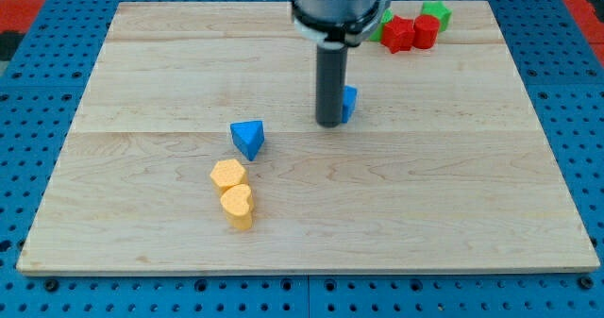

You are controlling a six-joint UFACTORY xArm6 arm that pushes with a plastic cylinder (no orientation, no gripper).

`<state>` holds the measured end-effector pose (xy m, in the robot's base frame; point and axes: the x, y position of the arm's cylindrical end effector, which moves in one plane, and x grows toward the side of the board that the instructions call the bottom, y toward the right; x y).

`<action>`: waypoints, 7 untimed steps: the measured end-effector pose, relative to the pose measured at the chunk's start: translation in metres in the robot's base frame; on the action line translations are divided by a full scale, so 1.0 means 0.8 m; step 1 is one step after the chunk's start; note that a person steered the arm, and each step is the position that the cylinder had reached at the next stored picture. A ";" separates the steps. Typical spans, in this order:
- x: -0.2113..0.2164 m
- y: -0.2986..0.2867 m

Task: Move the blue triangle towards the bottom left of the green circle

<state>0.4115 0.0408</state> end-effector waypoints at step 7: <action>0.205 -0.119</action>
<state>0.5755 -0.0548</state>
